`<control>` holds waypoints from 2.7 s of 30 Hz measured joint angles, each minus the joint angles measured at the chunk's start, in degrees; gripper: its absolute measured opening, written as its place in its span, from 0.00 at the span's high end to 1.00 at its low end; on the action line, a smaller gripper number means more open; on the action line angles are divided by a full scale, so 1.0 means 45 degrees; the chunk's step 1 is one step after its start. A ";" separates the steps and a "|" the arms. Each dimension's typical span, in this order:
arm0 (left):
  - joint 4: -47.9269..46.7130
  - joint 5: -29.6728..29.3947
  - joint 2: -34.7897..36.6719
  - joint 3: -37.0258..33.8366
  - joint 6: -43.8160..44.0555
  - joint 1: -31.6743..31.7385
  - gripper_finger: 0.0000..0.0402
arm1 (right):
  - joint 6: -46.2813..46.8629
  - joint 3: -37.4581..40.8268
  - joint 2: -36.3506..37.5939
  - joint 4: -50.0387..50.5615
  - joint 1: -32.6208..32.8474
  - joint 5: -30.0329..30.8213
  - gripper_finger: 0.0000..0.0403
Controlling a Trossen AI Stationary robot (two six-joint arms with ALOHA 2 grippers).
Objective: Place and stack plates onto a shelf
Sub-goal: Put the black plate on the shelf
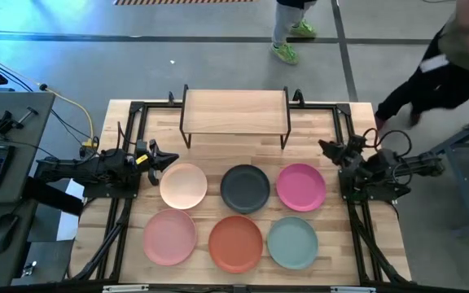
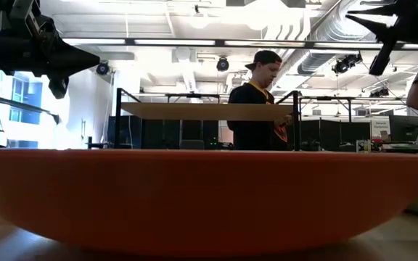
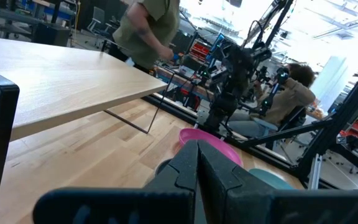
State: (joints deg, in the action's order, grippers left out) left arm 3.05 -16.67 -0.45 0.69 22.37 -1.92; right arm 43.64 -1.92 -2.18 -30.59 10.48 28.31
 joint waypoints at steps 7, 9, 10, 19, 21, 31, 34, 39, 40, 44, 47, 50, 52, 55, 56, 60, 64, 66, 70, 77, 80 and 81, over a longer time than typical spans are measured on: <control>-0.0005 0.0001 -0.0003 0.0001 -0.0004 -0.0003 1.00 | 0.0207 -0.3518 -0.2928 0.4690 0.0010 -0.0198 0.88; -0.0005 -0.0004 -0.0004 0.0000 -0.0004 -0.0004 1.00 | 0.0947 -0.4590 -0.4372 0.5832 0.0010 -0.0235 0.81; -0.0002 -0.0004 -0.0004 -0.0002 -0.0004 -0.0002 1.00 | 0.1499 -0.5082 -0.5131 0.6374 0.0010 -0.0285 0.77; -0.0005 0.0001 0.0000 0.0001 -0.0004 0.0000 1.00 | 0.7843 -0.8298 -1.1929 0.9643 0.0010 -0.0938 0.57; 0.0000 -0.0003 0.0000 0.0001 -0.0004 0.0001 1.00 | 0.9303 -0.8992 -1.3396 1.0468 0.0010 -0.1303 0.57; -0.0005 0.0001 0.0000 -0.0004 -0.0004 0.0001 1.00 | 1.0240 -1.4437 -2.0141 1.7014 -0.0303 -0.4567 0.57; -0.0005 0.0000 0.0001 -0.0003 -0.0004 -0.0001 1.00 | 0.9507 -1.5185 -2.1302 1.8572 -0.0526 -0.5572 0.57; -0.0005 -0.0004 0.0001 0.0000 -0.0003 0.0000 1.00 | 0.9014 -1.4573 -2.1696 1.6712 -0.0836 -0.6677 0.57; 0.0000 0.0000 -0.0003 -0.0004 -0.0004 -0.0003 1.00 | 0.9103 -1.4446 -2.1696 1.6448 -0.0916 -0.6696 0.57; -0.0001 0.0000 -0.0001 -0.0001 -0.0004 0.0001 1.00 | 0.8962 -1.4386 -2.1647 1.6523 -0.1178 -0.6685 0.57; -0.0005 0.0001 0.0001 0.0000 -0.0001 0.0001 1.00 | 0.8954 -1.4385 -2.1665 1.6828 -0.1272 -0.6740 0.57; -0.0005 -0.0004 -0.0002 -0.0002 -0.0004 -0.0002 1.00 | 0.8746 -1.4385 -2.1880 1.6796 -0.1522 -0.6858 0.57; -0.0005 0.0000 0.0001 -0.0001 -0.0002 0.0001 1.00 | 0.8473 -1.4385 -2.2107 1.6662 -0.1719 -0.7110 0.57; -0.0005 0.0001 0.0001 -0.0004 -0.0001 0.0001 1.00 | 0.8245 -1.4385 -2.2320 1.6344 -0.1934 -0.7415 0.57; -0.0005 0.0001 0.0000 -0.0002 -0.0003 -0.0002 1.00 | 0.8236 -1.4385 -2.2338 1.6273 -0.1970 -0.7408 0.57; -0.0002 -0.0004 -0.0002 -0.0002 -0.0004 0.0001 1.00 | 0.8105 -1.4385 -2.2351 1.6380 -0.2001 -0.7406 0.57; -0.0005 0.0001 0.0001 -0.0004 -0.0004 0.0001 1.00 | 0.7952 -1.4380 -2.2351 1.6493 -0.2108 -0.7276 0.57; -0.0005 0.0001 0.0001 0.0001 0.0001 -0.0004 1.00 | 0.7847 -1.4380 -2.2351 1.6448 -0.2213 -0.7143 0.57; -0.0005 0.0001 0.0001 -0.0004 -0.0004 0.0001 1.00 | 0.7598 -1.4380 -2.2437 1.6434 -0.2427 -0.6968 0.57; -0.0003 0.0001 -0.0004 -0.0004 -0.0004 0.0001 1.00 | 0.7226 -1.4375 -2.2864 1.6094 -0.2655 -0.7076 0.57; 0.0000 -0.0004 -0.0004 0.0001 -0.0004 0.0001 1.00 | 0.7186 -1.4375 -2.2928 1.6019 -0.2679 -0.6986 0.58; -0.0013 0.0000 -0.0004 -0.0004 -0.0004 0.0001 1.00 | 0.7149 -1.4375 -2.2982 1.6039 -0.2696 -0.6978 0.58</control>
State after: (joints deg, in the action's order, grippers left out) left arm 2.99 -16.67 -0.47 0.67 22.35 -1.91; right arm 75.81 -66.61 -105.60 41.58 -1.65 -3.09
